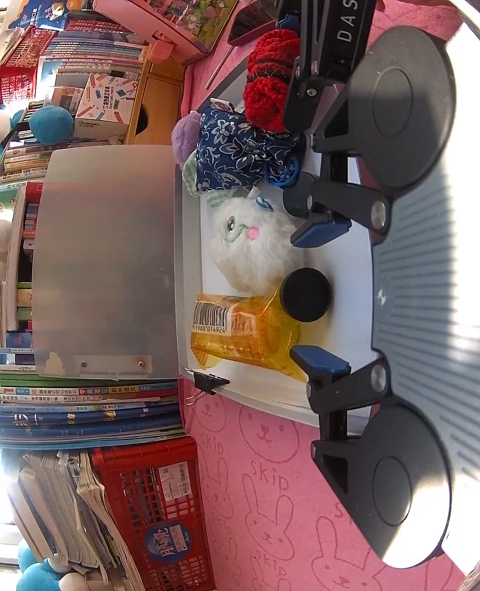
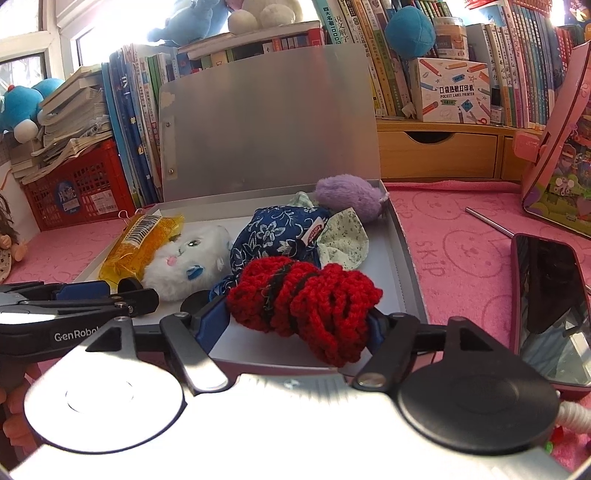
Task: Organize objects
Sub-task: 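Open both grippers to release the pouch and cap in the box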
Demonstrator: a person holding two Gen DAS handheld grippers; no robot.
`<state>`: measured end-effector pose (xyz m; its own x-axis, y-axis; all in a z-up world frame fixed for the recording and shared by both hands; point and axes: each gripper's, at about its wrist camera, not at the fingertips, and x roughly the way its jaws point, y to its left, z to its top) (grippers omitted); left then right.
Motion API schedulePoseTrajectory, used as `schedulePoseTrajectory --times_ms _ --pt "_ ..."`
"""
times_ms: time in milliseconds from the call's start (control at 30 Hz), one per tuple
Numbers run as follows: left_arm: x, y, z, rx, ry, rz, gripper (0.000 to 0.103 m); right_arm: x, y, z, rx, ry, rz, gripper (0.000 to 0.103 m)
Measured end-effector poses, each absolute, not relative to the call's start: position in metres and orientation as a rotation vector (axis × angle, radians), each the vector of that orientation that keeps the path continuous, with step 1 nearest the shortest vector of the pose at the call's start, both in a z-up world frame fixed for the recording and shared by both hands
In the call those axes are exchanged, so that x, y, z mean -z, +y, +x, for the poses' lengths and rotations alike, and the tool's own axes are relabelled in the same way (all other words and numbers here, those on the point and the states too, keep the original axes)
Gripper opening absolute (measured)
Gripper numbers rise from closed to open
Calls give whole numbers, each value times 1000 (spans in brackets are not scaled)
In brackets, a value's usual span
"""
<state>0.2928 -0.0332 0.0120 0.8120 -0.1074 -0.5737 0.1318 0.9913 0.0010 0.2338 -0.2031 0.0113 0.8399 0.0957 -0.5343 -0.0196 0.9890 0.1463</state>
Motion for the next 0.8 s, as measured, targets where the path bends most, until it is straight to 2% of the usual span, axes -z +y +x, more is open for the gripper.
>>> schedulePoseTrajectory --times_ms 200,333,800 --pt "-13 -33 290 133 607 40 73 -13 -204 232 -59 569 149 83" --pt "-15 -34 288 131 605 48 76 -16 -204 229 -56 557 152 90" --pt "-20 -32 278 134 593 71 83 -20 -205 221 -51 548 157 91"
